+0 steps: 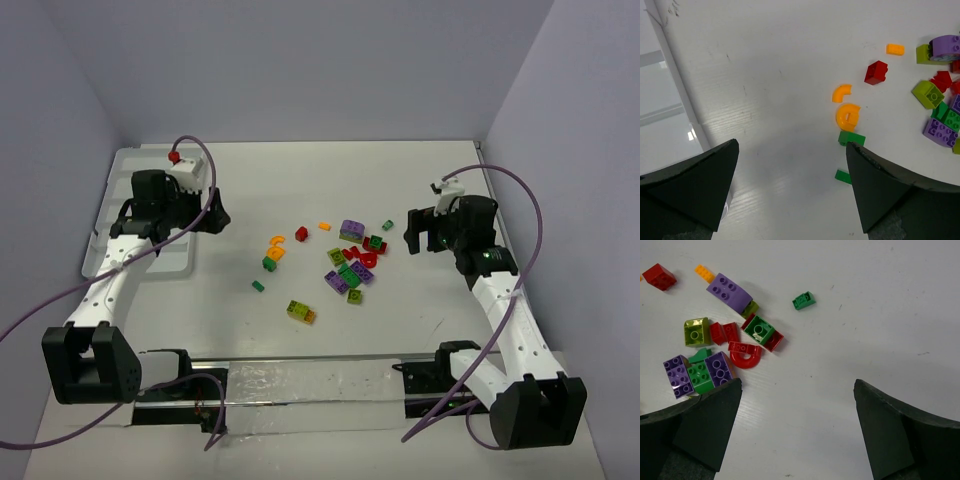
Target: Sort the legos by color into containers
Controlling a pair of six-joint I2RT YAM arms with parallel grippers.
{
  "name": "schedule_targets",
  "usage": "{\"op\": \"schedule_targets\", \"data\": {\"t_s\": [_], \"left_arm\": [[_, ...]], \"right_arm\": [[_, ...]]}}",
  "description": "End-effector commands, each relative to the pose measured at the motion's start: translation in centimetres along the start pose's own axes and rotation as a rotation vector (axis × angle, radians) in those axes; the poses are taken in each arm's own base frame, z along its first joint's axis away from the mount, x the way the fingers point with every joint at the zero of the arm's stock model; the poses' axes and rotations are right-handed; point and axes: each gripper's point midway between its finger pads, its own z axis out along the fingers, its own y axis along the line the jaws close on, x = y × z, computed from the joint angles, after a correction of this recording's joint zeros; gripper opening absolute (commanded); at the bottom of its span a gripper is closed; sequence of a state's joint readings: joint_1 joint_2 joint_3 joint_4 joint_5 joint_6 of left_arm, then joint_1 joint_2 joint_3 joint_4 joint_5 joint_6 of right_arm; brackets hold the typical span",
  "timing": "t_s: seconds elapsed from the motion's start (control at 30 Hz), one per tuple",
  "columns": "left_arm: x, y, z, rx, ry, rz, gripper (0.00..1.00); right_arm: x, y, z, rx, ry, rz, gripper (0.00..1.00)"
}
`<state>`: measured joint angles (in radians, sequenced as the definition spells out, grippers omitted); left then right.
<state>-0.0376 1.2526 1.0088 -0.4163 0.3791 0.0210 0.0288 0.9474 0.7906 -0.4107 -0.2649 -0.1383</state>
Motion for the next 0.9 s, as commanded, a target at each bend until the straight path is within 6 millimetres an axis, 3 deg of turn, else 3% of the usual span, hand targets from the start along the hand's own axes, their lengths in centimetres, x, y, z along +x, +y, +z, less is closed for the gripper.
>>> {"op": "schedule_targets", "data": {"t_s": [0.0, 0.3, 0.47, 0.6, 0.87], "left_arm": [[-1.9, -0.5, -0.6, 0.027, -0.054, 0.060, 0.99], [-1.3, -1.4, 1.8, 0.037, 0.065, 0.133, 0.98], [-1.3, -4.0, 4.9, 0.034, 0.137, 0.173, 0.81], [0.6, -5.9, 8.8, 0.031, 0.240, 0.216, 0.65], [3.7, -7.9, 13.6, 0.062, 0.366, 0.313, 0.59]], "right_arm": [[-0.6, 0.3, 0.4, -0.014, -0.024, -0.003, 1.00], [-0.4, 0.3, 0.7, -0.023, -0.012, 0.000, 1.00], [-0.2, 0.3, 1.0, -0.023, 0.001, 0.001, 1.00], [-0.1, 0.1, 1.1, -0.018, 0.012, 0.003, 1.00], [-0.7, -0.2, 1.2, -0.007, 0.021, -0.008, 1.00]]}}
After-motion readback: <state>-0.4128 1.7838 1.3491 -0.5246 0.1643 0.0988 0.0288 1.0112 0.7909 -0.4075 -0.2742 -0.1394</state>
